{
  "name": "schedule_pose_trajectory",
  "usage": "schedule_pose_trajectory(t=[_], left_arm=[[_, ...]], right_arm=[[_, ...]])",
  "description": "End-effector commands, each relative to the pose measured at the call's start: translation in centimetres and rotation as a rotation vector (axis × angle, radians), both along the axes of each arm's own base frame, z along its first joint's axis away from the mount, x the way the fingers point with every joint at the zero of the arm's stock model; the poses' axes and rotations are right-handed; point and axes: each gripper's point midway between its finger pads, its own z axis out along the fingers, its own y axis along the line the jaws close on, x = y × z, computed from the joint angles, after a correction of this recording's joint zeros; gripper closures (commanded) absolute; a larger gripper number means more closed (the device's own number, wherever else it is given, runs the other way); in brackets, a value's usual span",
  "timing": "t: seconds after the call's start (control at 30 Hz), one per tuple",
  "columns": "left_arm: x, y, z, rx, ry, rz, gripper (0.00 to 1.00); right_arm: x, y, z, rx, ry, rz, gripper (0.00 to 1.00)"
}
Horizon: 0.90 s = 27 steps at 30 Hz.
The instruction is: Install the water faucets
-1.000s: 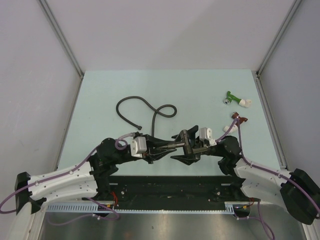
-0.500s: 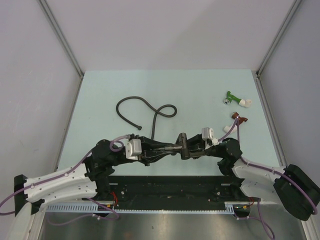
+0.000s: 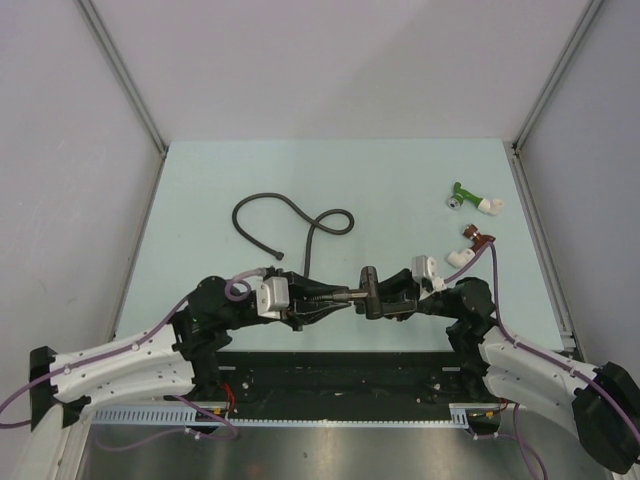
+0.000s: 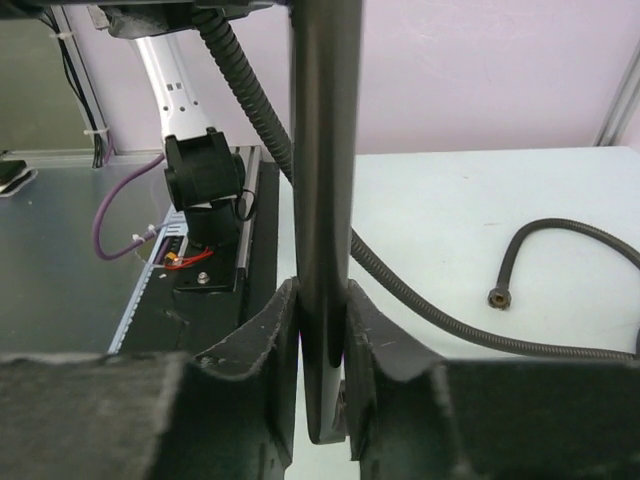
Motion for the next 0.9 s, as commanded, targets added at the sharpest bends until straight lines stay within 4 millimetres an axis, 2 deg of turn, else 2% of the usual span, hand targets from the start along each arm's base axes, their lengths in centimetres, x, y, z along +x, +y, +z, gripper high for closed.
schedule_pose_trajectory(t=[0.0, 0.1, 0.13, 0.43, 0.67, 0.73, 0.87], left_arm=[[1.3, 1.2, 5.7, -0.172, -0.071, 0.08, 1.0], [1.3, 1.0, 5.9, -0.181, -0.069, 0.072, 1.0], [1.2, 0.9, 5.9, -0.184, -0.068, 0.069, 1.0], [0.6, 0.8, 6.7, -0.215, -0.074, 0.033, 1.0], [0.0, 1.6, 8.0, -0.267, -0.092, 0.02, 1.0], [0.0, 1.8, 8.2, -0.273, -0.094, 0.025, 1.0], [1.1, 2.2, 8.0, -0.275, -0.094, 0.086, 1.0]], right_arm=[[-0.8, 0.0, 0.9, 0.021, -0.043, 0.036, 0.71], [-1.1, 0.2, 0.8, 0.024, -0.036, 0.051, 0.62], [-1.2, 0.3, 1.0, 0.03, -0.044, 0.059, 0.55], [-1.4, 0.8, 0.0, 0.018, -0.022, 0.073, 0.35], [-1.4, 1.0, -0.9, 0.024, 0.007, 0.075, 0.28], [-1.7, 0.9, -0.5, 0.045, -0.004, 0.089, 0.28], [-2.4, 0.8, -0.4, 0.065, 0.012, 0.127, 0.29]])
